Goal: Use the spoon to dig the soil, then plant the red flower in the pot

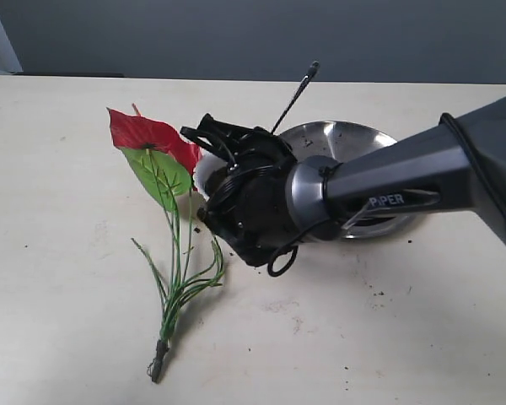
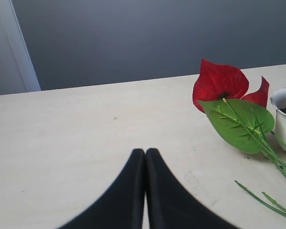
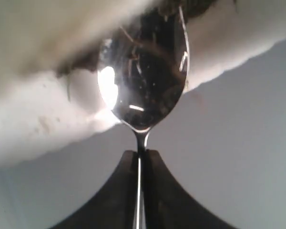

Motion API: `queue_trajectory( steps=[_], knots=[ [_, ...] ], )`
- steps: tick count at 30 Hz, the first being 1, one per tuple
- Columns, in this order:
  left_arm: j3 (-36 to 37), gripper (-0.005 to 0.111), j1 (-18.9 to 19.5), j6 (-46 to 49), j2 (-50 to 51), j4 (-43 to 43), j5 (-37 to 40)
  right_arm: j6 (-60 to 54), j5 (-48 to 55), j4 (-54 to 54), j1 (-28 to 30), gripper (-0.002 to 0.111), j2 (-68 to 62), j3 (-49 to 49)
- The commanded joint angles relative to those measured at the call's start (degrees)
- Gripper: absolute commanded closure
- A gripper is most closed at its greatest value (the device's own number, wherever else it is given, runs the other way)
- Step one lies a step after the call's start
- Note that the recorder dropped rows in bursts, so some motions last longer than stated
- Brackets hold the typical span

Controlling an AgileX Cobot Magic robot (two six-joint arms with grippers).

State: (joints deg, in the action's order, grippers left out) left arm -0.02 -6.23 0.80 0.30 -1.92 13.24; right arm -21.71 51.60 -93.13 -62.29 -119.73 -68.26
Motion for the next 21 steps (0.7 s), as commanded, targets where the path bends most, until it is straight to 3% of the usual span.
queue_trajectory(
  steps=[1,9,14,21],
  knots=[
    [0.0,0.106,-0.2,-0.2,-0.3,-0.3,0.0,-1.0,-3.5,6.7,-1.7,0.109,0.1,0.0],
    [0.0,0.106,-0.2,-0.2,-0.3,-0.3,0.0,1.1,5.3,-2.3,-0.5,0.109,0.9,-1.5],
    [0.0,0.106,-0.2,-0.2,-0.3,-0.3,0.0,2.2,5.1,-2.3,0.5,0.109,3.0,-3.2],
    [0.0,0.106,-0.2,-0.2,-0.3,-0.3,0.0,1.6,0.9,6.0,-0.4,0.109,1.0,-1.5]
  ],
)
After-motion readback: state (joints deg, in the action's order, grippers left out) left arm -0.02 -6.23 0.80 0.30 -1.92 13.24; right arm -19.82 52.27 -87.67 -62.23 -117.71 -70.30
